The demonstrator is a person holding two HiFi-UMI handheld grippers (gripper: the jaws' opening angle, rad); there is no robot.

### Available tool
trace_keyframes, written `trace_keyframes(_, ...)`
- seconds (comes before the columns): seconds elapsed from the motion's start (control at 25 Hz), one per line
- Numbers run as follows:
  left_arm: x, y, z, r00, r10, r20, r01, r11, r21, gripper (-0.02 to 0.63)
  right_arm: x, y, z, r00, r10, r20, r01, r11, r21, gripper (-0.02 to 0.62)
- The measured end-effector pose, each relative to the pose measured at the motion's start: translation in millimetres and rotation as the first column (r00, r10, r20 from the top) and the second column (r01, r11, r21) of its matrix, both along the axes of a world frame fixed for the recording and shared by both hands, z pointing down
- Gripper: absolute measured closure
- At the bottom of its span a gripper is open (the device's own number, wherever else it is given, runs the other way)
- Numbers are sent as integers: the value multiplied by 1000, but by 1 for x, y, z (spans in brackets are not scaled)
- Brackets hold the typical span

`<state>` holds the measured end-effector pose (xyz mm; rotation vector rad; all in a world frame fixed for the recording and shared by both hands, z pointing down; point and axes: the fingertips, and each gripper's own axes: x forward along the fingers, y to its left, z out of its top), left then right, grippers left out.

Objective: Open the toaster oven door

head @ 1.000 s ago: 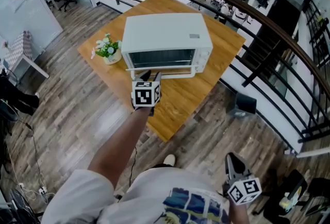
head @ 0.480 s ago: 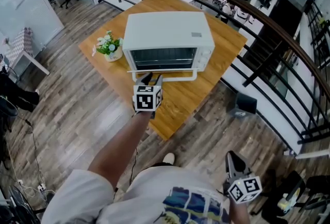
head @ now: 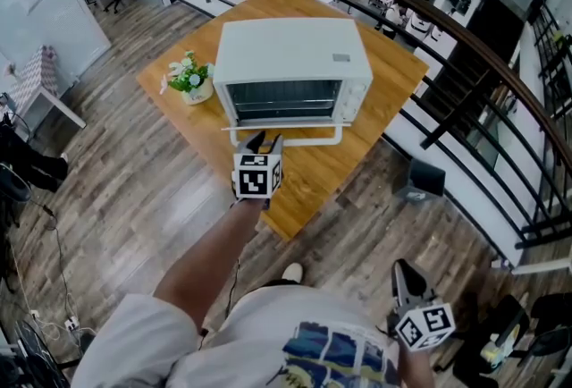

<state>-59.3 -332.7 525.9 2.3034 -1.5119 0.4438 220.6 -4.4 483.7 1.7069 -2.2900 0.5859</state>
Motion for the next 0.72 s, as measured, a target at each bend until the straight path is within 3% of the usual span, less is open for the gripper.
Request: trace_keyframes(0.72, 2, 20, 21, 1000, -4, -5, 4, 1000, 6, 453, 0, 3, -6, 1000, 1, -22, -1, 1000, 2, 574)
